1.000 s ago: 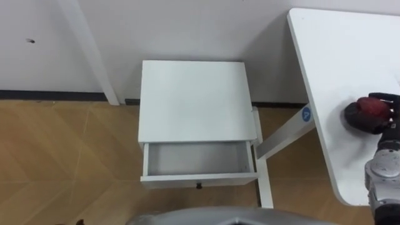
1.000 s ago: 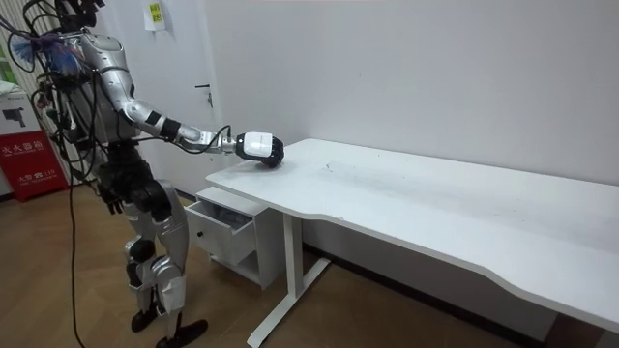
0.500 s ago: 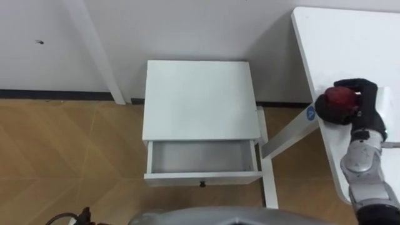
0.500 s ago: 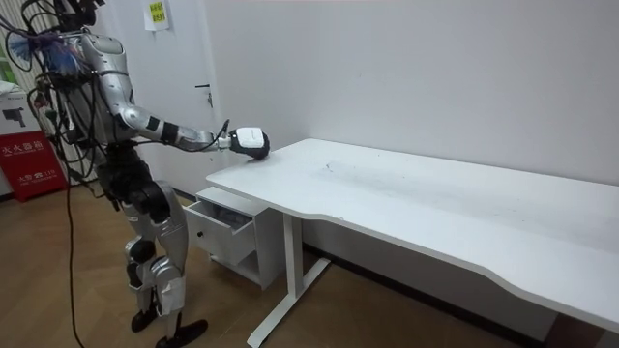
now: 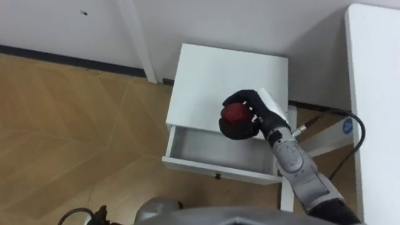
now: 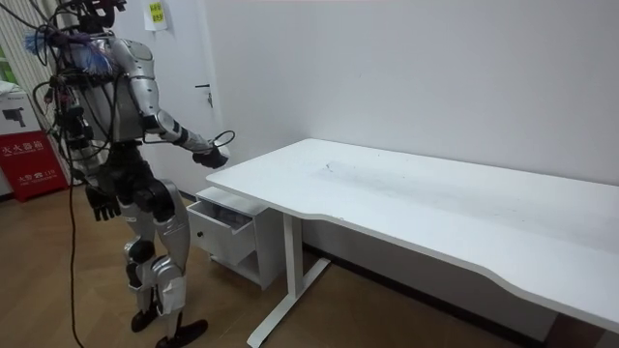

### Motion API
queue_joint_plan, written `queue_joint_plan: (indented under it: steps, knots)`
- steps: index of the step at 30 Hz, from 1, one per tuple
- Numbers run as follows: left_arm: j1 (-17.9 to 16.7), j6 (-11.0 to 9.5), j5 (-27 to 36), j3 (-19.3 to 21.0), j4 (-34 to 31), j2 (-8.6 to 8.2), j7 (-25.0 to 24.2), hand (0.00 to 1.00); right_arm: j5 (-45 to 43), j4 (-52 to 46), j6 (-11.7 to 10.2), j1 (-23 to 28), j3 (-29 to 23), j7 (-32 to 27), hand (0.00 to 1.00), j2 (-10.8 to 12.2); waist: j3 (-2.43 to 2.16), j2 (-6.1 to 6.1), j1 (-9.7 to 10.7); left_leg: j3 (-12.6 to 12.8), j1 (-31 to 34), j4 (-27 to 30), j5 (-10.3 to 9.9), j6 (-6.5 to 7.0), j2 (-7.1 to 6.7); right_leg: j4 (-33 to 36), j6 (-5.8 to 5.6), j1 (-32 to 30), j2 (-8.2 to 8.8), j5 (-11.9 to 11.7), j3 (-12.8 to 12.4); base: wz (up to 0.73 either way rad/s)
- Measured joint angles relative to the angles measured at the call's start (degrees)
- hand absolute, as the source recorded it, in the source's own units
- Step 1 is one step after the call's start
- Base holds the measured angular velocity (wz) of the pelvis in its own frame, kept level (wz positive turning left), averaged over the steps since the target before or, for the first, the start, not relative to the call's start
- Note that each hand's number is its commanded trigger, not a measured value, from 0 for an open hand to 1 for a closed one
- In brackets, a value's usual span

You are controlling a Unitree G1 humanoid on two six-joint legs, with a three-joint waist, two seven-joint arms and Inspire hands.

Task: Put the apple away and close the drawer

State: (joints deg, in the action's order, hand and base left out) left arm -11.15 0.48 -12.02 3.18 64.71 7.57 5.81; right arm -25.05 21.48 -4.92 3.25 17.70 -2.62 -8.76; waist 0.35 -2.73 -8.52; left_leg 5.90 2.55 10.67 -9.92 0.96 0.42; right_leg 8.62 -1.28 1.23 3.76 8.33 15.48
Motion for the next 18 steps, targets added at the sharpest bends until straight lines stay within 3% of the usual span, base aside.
queue_joint_plan:
  steps: [9,10,11,18]
  knots:
    - [0.8,0.0,0.0,-1.5,0.0,0.44,0.0,0.00,-0.3,4.7,0.7,-0.2,1.3,3.0,1.00,-0.1,0.41,-0.35,0.4,-0.3,0.7,0.0,0.0,0.08,-0.18,0.0,-0.04,-0.4,0.09,0.0,0.3,0.01]
    - [0.9,0.0,-0.1,-1.5,0.0,0.41,0.0,0.00,-0.3,4.9,1.0,0.0,1.3,3.0,0.40,-0.2,0.49,-0.24,0.4,-0.3,0.8,0.0,0.0,0.08,-0.15,0.0,-0.04,-0.4,0.07,0.0,0.3,0.00]
    - [0.9,0.0,-0.1,-1.5,0.0,0.39,-0.1,0.00,-0.3,5.0,1.0,0.0,1.3,3.0,0.00,-0.2,0.52,-0.17,0.4,-0.3,0.8,0.0,0.0,0.08,-0.15,0.0,-0.04,-0.4,0.08,0.0,0.3,0.00]
    - [1.0,0.0,-1.1,-1.5,-0.4,0.36,-0.7,0.00,-0.6,5.1,1.0,0.2,1.2,3.7,0.00,-0.6,0.53,0.06,0.6,-0.2,1.9,0.6,0.0,0.09,-0.16,0.0,-0.04,-1.2,0.10,0.0,0.3,0.00]
